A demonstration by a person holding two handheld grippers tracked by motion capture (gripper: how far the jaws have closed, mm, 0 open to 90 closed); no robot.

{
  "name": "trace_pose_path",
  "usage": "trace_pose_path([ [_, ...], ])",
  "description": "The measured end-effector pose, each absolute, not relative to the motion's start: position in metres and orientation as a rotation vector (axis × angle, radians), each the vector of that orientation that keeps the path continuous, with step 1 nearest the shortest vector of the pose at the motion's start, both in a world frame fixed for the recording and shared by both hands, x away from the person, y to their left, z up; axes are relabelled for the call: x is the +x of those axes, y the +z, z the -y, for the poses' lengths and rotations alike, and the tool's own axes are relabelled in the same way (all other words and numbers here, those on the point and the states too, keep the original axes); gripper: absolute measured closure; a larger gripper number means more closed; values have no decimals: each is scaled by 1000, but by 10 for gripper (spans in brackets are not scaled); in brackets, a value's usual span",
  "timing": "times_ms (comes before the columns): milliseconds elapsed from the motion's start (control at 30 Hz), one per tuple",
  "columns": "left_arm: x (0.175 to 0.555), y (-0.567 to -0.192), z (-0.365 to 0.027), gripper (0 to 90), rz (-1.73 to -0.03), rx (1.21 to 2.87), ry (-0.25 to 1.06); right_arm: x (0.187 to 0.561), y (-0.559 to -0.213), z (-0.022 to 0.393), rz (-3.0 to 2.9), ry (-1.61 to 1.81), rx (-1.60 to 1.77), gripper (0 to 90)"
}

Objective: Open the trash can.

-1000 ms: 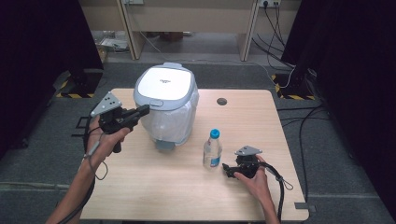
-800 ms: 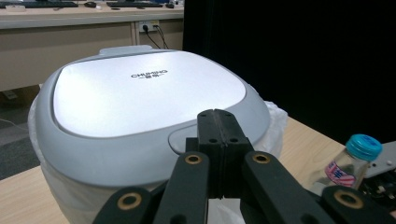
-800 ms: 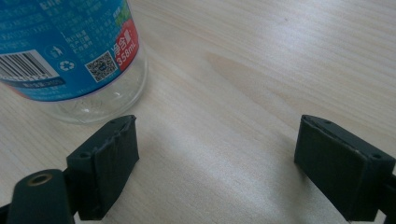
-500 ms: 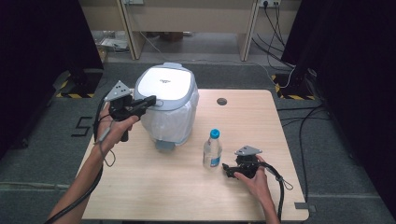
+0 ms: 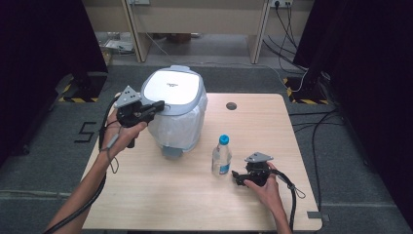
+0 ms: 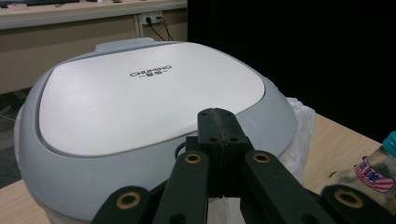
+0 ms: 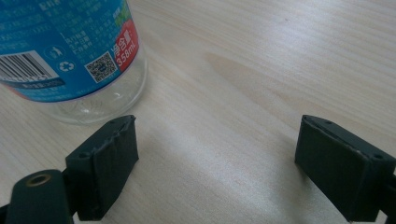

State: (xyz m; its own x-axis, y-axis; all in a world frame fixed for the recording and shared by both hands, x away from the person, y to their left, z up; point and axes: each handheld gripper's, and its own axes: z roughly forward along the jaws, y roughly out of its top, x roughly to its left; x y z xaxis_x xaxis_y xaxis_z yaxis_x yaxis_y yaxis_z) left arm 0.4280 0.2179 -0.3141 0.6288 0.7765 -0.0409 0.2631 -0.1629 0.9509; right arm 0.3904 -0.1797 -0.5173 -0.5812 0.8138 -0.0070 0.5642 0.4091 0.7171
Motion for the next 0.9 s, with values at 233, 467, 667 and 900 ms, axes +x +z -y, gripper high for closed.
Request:
trace_pose_path([
  [233, 426, -313, -213, 894, -836, 1763, 633, 391, -518, 179, -2313, 974, 1184, 122],
  [467, 424, -317, -214, 894, -805, 1752, 654, 391, -518, 178, -2308, 974, 1189, 118],
  [667, 423, -314, -215, 894, -798, 1796, 641, 391, -518, 177, -2306, 972, 1192, 116],
  [900, 424, -306, -217, 842, -813, 1851, 619, 391, -518, 178, -2309, 973, 1191, 115],
])
